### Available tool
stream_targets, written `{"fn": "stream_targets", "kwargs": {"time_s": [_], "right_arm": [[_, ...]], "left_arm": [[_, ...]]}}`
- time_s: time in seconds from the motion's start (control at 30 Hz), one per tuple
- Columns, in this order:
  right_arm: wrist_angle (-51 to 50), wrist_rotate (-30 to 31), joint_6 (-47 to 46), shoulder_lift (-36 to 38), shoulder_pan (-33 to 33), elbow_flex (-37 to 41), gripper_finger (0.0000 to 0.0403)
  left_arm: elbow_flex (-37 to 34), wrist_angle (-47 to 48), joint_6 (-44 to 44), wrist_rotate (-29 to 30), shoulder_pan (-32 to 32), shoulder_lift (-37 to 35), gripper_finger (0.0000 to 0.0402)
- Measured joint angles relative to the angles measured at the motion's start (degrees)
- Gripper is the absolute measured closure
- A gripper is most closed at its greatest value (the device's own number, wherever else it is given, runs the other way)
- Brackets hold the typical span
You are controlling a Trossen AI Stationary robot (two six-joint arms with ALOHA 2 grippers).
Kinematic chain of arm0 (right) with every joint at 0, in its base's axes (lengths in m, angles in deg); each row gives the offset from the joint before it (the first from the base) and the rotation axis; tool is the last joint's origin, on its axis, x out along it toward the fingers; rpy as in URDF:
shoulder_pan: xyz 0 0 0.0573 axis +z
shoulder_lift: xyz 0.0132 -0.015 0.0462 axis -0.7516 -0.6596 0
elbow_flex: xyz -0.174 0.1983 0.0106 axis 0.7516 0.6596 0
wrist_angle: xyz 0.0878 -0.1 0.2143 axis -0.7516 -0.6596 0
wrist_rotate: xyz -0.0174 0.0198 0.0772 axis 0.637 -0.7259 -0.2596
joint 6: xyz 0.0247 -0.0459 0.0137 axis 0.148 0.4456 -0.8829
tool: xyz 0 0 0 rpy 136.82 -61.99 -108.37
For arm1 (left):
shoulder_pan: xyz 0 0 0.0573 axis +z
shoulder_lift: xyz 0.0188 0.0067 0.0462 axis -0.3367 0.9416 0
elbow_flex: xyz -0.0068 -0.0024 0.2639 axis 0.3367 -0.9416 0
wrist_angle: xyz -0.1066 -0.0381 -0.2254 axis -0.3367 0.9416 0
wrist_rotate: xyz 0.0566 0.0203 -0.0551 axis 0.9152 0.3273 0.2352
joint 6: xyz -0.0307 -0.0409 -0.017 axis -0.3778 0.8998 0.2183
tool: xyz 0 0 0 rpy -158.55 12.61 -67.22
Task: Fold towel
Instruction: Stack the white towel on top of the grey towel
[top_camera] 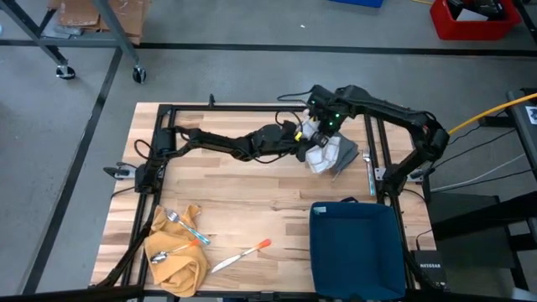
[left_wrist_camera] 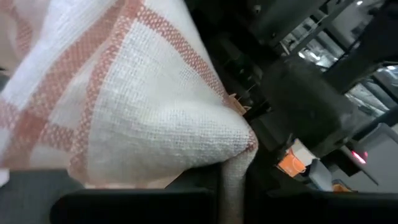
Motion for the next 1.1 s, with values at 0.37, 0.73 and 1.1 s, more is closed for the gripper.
{"fn": "stream_targets", "kwargs": {"time_s": [0.37, 0.73, 1.1], "right_arm": [[-2.24, 0.60, 1.82, -0.33, -6.43, 1.75, 0.0402], [-6.20, -3.09, 3.05, -0.33, -10.42, 2.04, 0.0402], [-15.66, -1.79, 4.61, -0.33, -10.39, -3.47, 0.0402]], "left_arm": [[10.53, 0.27, 5.02, 0.12, 0.71, 9.98, 0.0386], [20.13, 0.66, 10.60, -2.47, 0.48, 14.64, 0.0386], [22.95, 0.11, 8.28, -4.18, 0.06, 14.66, 0.0386]]}}
